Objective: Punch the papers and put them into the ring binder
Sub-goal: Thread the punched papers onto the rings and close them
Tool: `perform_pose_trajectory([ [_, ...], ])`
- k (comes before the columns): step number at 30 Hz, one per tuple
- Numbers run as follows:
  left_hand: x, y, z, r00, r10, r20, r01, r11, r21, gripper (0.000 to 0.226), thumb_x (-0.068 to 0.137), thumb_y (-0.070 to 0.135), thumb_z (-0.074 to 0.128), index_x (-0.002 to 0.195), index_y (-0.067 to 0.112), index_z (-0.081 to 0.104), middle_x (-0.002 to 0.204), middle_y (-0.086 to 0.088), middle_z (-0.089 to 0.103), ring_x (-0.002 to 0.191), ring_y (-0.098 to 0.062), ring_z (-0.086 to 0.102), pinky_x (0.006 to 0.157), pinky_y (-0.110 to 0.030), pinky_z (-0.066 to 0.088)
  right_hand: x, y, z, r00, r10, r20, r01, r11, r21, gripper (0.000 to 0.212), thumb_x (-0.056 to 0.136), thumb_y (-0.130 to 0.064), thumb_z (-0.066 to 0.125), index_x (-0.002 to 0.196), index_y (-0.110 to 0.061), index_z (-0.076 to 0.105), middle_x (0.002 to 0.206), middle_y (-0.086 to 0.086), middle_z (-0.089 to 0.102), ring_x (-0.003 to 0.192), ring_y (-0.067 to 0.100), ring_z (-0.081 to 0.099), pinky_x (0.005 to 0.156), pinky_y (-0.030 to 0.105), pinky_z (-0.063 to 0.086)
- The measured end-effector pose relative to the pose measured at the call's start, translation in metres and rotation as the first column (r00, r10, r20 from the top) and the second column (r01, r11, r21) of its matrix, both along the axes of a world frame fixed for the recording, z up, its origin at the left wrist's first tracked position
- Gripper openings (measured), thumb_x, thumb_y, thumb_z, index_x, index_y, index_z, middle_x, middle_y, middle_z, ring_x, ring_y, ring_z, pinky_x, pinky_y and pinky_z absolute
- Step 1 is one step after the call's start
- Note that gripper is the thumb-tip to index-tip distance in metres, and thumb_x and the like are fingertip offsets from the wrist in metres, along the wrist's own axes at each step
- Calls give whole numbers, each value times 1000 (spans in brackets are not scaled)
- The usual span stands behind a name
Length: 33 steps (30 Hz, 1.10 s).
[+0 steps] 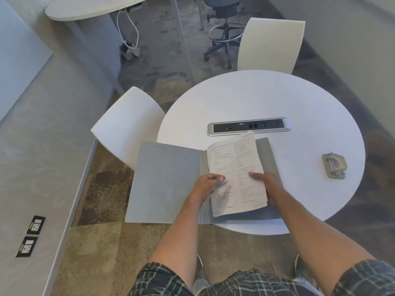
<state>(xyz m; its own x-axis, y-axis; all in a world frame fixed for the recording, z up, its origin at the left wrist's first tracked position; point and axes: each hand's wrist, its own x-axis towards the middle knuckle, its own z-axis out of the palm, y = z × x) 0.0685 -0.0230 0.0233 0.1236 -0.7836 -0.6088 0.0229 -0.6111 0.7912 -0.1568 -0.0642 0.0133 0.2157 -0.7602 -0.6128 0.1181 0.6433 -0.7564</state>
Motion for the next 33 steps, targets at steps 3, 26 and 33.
perform_pose_trajectory([
  [3, 3, -3, -8, 985, 138, 104, -136, 990, -22, 15, 91, 15, 71, 102, 6, 75, 99, 1, 75, 82, -12, 65, 65, -24, 49, -20, -1, -4, 979, -50, -198, 40, 998, -54, 18, 86, -9, 77, 103, -1, 74, 90, 14, 79, 77, 30, 78, 70, 40, 61],
  [26, -6, 1, -39, 803, -53, 594, 10, 997, 76, 16, 85, 7, 54, 82, 13, 69, 86, -3, 71, 86, -26, 67, 67, -27, 48, 45, 15, -27, -64, 301, -951, -958, 248, 143, 69, 99, -23, 53, 159, -38, 24, 167, -13, 21, 150, 15, 29, 118, 42, 29],
  [33, -10, -10, -42, 789, 7, 615, -96, 989, 112, 21, 88, 18, 62, 68, 14, 59, 70, -1, 63, 71, -26, 61, 57, -26, 45, 52, 13, -29, -179, 304, -936, -944, 216, 251, 66, 100, -20, 50, 159, -37, 25, 169, -11, 17, 150, 18, 28, 117, 48, 30],
])
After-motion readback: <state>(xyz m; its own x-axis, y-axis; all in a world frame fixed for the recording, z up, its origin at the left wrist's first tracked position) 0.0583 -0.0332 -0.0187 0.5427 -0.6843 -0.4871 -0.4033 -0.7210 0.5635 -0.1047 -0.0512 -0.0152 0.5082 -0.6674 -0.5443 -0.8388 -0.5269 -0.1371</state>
